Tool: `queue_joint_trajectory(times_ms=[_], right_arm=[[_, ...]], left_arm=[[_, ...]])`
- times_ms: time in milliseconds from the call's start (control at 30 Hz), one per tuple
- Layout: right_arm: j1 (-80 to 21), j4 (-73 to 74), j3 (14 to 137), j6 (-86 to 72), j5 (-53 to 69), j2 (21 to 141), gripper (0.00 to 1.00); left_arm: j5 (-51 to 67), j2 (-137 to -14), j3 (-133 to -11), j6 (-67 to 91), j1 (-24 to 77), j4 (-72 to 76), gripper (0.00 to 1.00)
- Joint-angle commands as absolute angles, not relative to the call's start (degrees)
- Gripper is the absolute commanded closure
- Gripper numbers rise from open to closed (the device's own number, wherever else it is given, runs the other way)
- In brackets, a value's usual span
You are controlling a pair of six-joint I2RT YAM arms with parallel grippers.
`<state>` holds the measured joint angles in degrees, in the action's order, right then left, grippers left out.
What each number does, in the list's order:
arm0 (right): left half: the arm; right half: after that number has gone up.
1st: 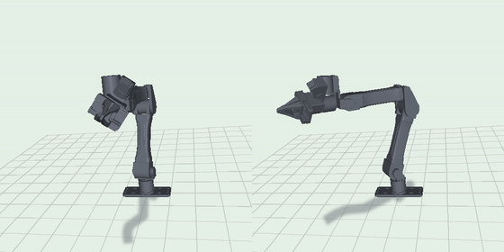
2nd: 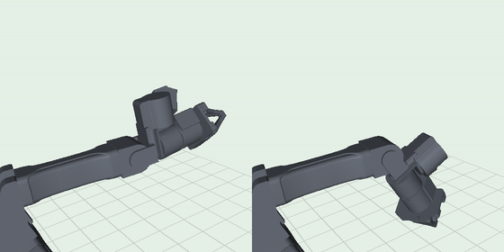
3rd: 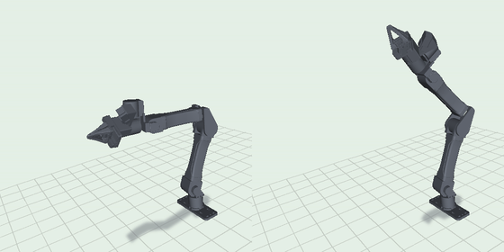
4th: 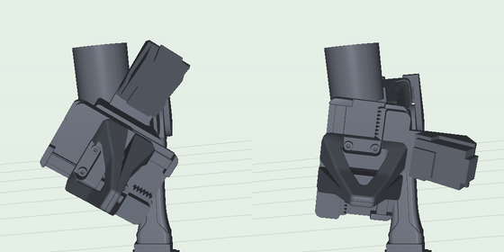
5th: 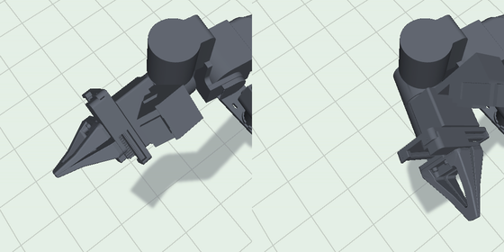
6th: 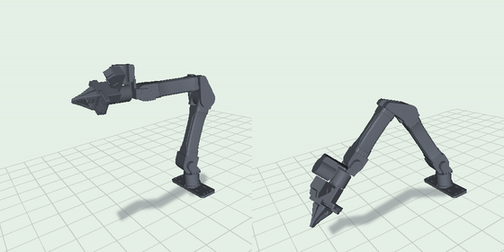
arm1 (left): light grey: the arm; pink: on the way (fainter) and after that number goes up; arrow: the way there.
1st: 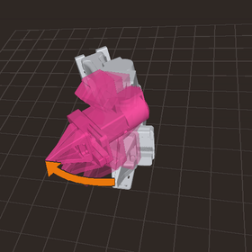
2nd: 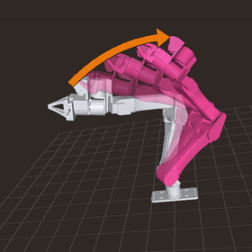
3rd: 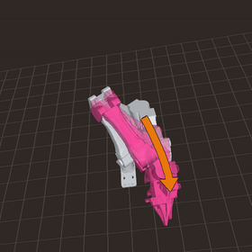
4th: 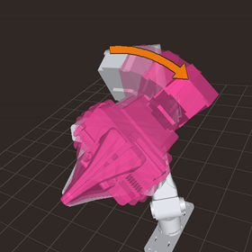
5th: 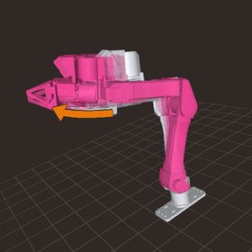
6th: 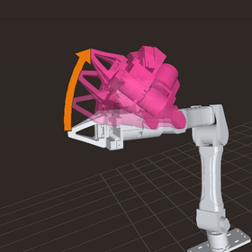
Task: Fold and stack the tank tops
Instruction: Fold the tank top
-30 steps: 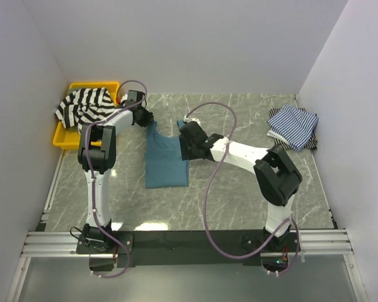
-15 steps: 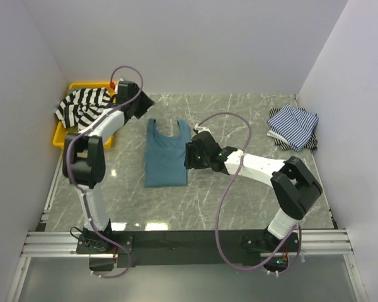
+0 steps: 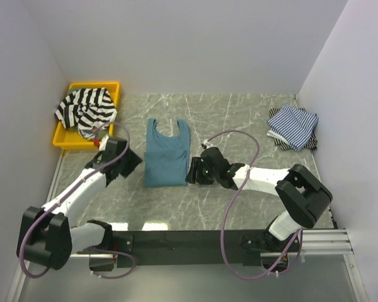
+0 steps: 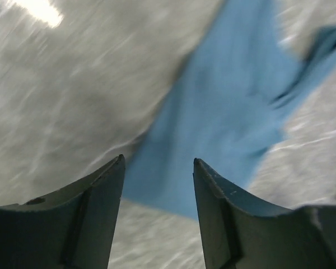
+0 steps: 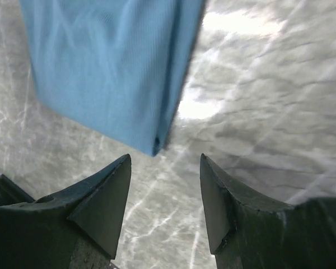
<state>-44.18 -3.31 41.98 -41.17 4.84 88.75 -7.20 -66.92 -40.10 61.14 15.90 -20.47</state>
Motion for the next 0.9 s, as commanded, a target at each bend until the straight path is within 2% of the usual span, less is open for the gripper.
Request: queue_joint_trajectory(times_ms=[0,133,333,533,700,767,800,833,867], right_arm=[[-46.40,-9.31,42.45,-44.21,5.54,90.00,0.40],[-47.72,-10.28,41.84,-46.66,3.17,91.14,0.40],[-48.60,-9.67,40.69,-50.09,0.09,91.84,0.42],[-48.96,-10.54,42.18,-51.77,0.17,95.97,0.49],[-48.96,-10.46,42.54,-52.64,-2.10,97.12,0.58],[-49.04,-10.28,42.28,-52.73,-3.07,96.25,0.65],[-48.96,-9.85,42.36,-52.73,-3.25,95.98,0.70],[-48.87,-8.80,42.97,-52.30,-4.12,95.45,0.88],[-49.04,-8.79,42.98,-52.29,-4.13,95.45,0.88]], left_arm=[[-5.63,-62.67,-35.17,62.57,16.00,-20.92,0.42],[-2.38,-61.43,-28.06,63.63,16.00,-18.46,0.39],[1.31,-64.42,-24.44,63.99,16.00,-13.89,0.40],[2.90,-66.09,-22.50,63.55,16.00,-11.17,0.41],[4.48,-67.15,-21.62,62.76,16.08,-10.37,0.42],[4.92,-67.67,-21.45,62.58,16.43,-11.07,0.43],[4.57,-67.76,-21.53,62.67,16.78,-11.77,0.43],[3.00,-67.94,-21.71,63.10,17.74,-13.69,0.44],[2.99,-67.94,-21.71,63.11,17.93,-14.15,0.44]])
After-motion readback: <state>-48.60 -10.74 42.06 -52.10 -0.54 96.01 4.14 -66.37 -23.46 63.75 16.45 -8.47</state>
